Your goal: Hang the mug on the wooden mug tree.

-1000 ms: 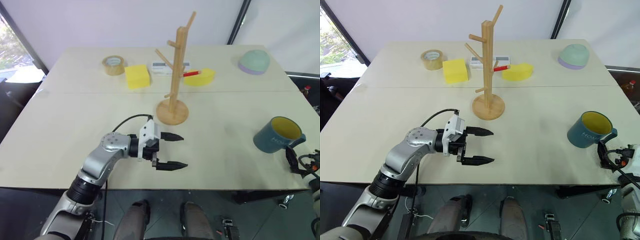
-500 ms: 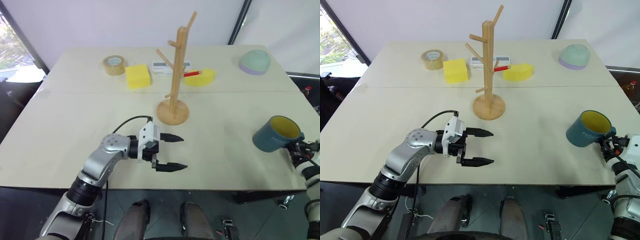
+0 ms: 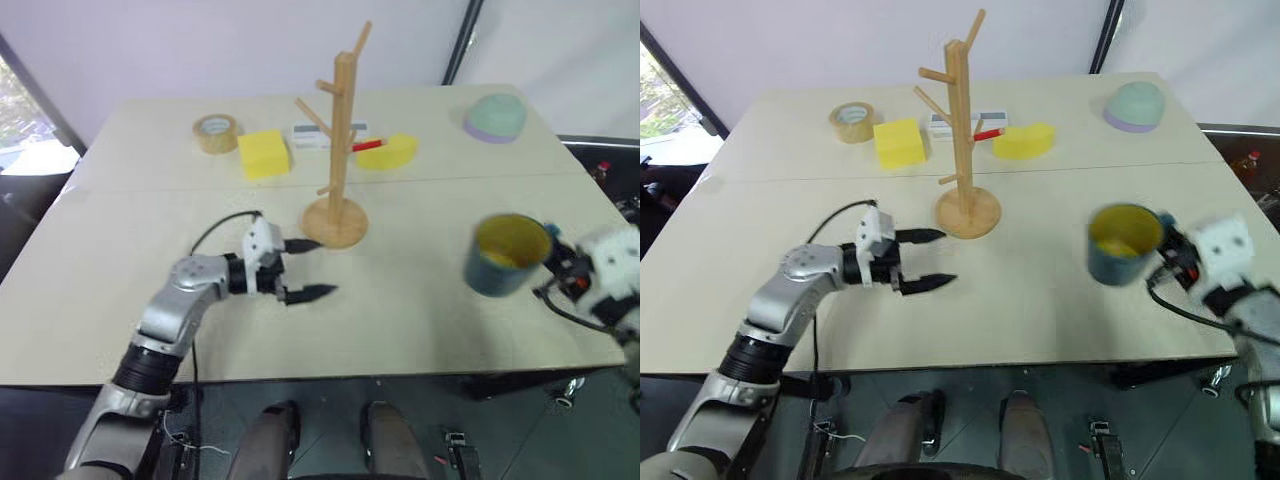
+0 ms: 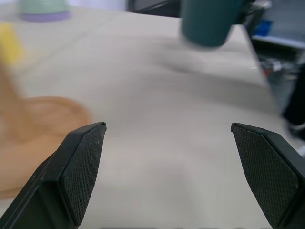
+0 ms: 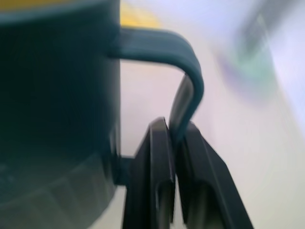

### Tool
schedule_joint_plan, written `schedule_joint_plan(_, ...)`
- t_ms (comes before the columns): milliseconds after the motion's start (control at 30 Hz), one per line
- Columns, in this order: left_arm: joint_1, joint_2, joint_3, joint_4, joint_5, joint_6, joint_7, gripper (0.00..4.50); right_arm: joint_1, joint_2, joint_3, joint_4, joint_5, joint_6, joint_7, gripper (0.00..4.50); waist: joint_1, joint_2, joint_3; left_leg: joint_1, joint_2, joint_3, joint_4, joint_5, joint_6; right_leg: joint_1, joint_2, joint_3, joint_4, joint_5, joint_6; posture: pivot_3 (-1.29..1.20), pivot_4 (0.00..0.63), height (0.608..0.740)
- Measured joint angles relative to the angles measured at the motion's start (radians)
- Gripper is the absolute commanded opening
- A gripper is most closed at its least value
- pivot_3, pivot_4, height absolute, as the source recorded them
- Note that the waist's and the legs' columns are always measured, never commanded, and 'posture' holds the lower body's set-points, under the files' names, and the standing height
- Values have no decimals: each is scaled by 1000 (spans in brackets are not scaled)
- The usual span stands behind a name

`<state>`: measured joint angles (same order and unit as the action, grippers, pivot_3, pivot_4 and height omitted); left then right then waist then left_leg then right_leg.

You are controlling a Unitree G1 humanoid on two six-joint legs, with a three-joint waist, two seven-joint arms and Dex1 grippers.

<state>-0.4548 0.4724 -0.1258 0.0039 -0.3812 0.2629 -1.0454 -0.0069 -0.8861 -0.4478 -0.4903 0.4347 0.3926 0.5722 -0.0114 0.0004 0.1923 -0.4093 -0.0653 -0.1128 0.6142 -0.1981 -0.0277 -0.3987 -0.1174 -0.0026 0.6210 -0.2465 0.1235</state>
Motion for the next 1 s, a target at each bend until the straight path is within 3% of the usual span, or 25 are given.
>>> schedule_joint_plan(100,-19,15,29,57,0,-24,-10,4500,-217,-134,129,-64,58,166,41,48,3,-2,2,-2,0,0,0,0,0,-1,-1,-1,-5,1,-1,0,150,740)
schedule_joint_plan(200,-36,20,62,69,-15,-27,-17,4500,-403,-192,288,-18,19,237,75,48,8,-4,1,-12,-2,0,0,0,0,-8,-2,-1,-7,3,-4,0,150,740)
schedule_joint_plan(333,-48,20,93,45,-67,1,-27,4500,-643,-123,463,171,-65,251,108,48,3,-5,2,-19,-6,0,0,0,0,-15,-4,0,-7,7,5,0,150,740)
schedule_joint_plan(433,-42,22,111,4,-91,34,-23,4500,-769,-52,545,365,-136,156,174,48,-1,-5,2,-19,-7,1,-1,0,0,-15,-3,0,-7,7,6,0,150,740)
schedule_joint_plan(700,19,38,134,-64,-110,62,8,4500,-885,46,632,632,-240,-59,349,48,-7,-5,2,-17,-7,2,-1,1,-1,-16,-1,0,-3,8,6,0,150,740)
schedule_joint_plan(1000,59,48,153,-114,-113,79,44,4500,-958,127,636,734,-301,-149,421,48,-4,-5,2,-16,-7,2,0,3,-4,-16,-1,0,0,8,6,0,150,740)
